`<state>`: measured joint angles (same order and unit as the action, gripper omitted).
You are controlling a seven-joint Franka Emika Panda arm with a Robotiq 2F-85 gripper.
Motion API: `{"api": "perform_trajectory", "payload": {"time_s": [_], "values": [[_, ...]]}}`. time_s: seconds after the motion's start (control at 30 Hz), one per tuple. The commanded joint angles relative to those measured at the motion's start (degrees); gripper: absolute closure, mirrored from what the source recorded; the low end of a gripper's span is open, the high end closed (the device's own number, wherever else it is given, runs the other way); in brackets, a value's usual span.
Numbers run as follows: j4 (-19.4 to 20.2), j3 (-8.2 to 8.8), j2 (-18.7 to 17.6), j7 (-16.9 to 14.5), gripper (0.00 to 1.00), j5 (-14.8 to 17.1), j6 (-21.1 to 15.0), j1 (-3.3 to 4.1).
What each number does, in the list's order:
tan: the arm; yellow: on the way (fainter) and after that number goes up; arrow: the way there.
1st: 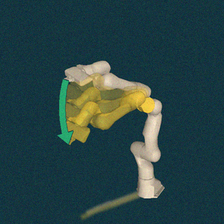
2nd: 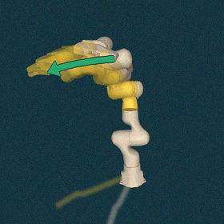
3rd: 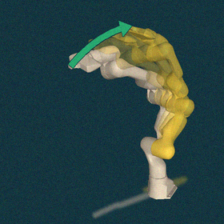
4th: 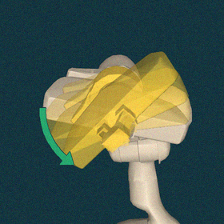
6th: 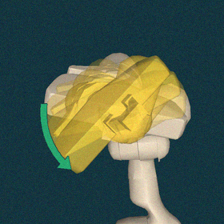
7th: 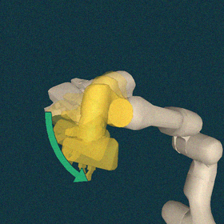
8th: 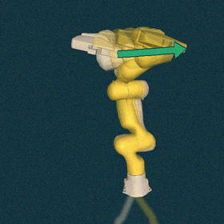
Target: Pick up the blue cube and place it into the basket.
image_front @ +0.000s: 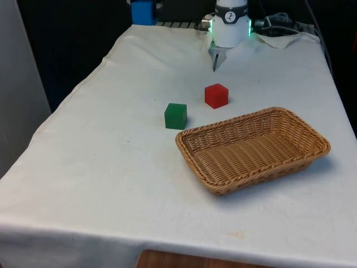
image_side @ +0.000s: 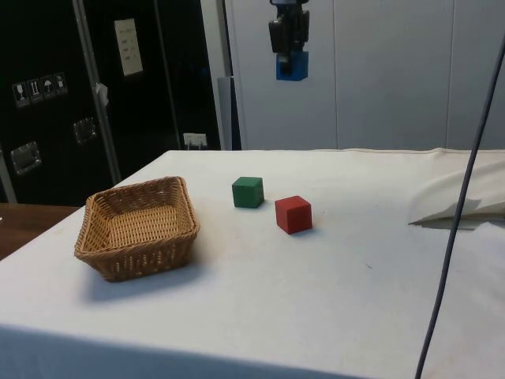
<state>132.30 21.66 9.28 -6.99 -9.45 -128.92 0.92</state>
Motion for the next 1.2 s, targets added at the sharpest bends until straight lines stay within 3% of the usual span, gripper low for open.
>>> {"api": "perform_trajectory", "payload": {"time_s": [0.0, 0.27, 0.63, 0.77, 1.17], "values": [[-0.11, -0.06, 0.17, -0.46, 0.98, 0.11, 0.46, 0.11], [-0.34, -0.11, -0.29, -0.8, 0.98, 0.34, 0.23, 0.11], [-1.03, -2.81, -1.32, -0.63, 0.98, 0.46, 0.0, 0.52], [-1.09, -3.55, -1.43, -0.63, 0.98, 0.29, -0.11, 0.29], [-4.01, -6.53, -4.35, -0.74, 0.98, 1.03, -0.06, 0.69]]}}
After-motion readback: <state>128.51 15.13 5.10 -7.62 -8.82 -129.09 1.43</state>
